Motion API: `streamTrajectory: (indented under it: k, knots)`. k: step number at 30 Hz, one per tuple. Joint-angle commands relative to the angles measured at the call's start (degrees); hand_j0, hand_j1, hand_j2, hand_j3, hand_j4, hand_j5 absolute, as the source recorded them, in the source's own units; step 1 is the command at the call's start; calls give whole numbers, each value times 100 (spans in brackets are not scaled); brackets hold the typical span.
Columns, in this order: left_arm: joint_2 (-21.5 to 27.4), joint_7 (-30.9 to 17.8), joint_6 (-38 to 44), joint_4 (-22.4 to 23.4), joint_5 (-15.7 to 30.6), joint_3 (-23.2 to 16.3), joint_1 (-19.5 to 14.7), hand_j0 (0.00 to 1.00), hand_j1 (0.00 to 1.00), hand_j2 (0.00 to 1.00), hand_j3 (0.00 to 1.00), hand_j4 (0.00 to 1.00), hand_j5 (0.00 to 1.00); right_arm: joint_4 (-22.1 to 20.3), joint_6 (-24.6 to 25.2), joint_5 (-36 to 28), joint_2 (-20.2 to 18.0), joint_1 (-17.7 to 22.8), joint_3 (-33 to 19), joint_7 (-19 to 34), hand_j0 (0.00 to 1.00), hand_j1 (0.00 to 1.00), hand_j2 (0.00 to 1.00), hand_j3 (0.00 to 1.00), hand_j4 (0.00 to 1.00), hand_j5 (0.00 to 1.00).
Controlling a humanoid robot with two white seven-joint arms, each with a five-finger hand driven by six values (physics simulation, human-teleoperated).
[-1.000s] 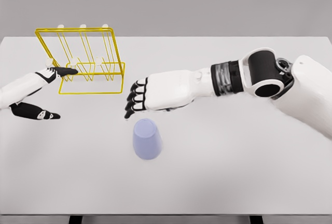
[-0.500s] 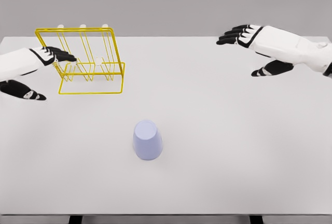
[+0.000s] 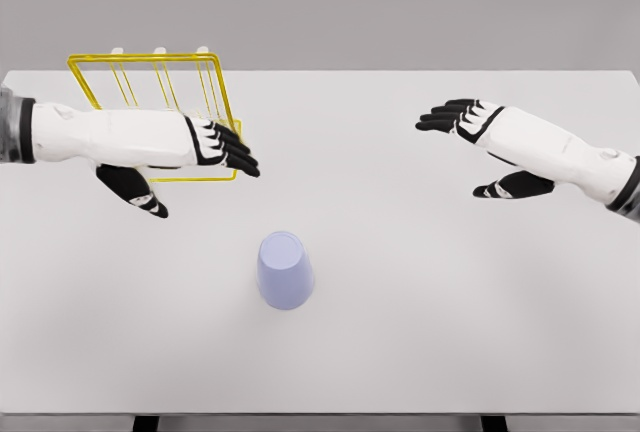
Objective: Place the cup on the cup holder with both arms
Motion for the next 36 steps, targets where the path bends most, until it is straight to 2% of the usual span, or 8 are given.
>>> streamTrajectory:
  k: [1, 5, 7, 8, 15, 17, 23, 36]
  knots:
    - [-85, 2, 16, -256, -107, -236, 0, 100, 100, 100, 100, 100, 100, -8, 17, 9, 17, 0, -19, -3, 100, 100, 100, 100, 100, 100]
    - [-384, 2, 16, -283, -529, -227, -123, 99, 99, 99, 99, 99, 99, -8, 17, 27, 158, -9, -19, -3, 100, 100, 100, 100, 100, 100]
    - [-551, 2, 16, -370, -1109, -227, -237, 99, 99, 99, 99, 99, 99, 1, 17, 27, 158, -9, -10, -3, 100, 100, 100, 100, 100, 100]
    - [-586, 2, 16, -397, -1162, -227, -237, 99, 99, 99, 99, 99, 99, 1, 17, 27, 158, -9, -10, -3, 100, 100, 100, 100, 100, 100]
    - [-920, 2, 16, -397, -1294, -561, -352, 99, 99, 99, 99, 99, 99, 45, 17, 176, 237, -18, -10, -3, 100, 100, 100, 100, 100, 100]
    - [-999, 2, 16, -397, -1382, -903, -527, 100, 100, 100, 100, 100, 100, 53, 17, 194, 237, -18, -2, -3, 100, 100, 100, 100, 100, 100]
    - [-1184, 2, 16, -353, -1443, -1334, -835, 100, 100, 100, 100, 100, 100, 45, 17, 203, 237, -18, -2, -3, 100, 100, 100, 100, 100, 100]
    - [-1614, 2, 16, -89, -1786, -1422, -765, 95, 95, 95, 95, 95, 95, 36, 17, 203, 237, -18, 7, -3, 100, 100, 100, 100, 100, 100]
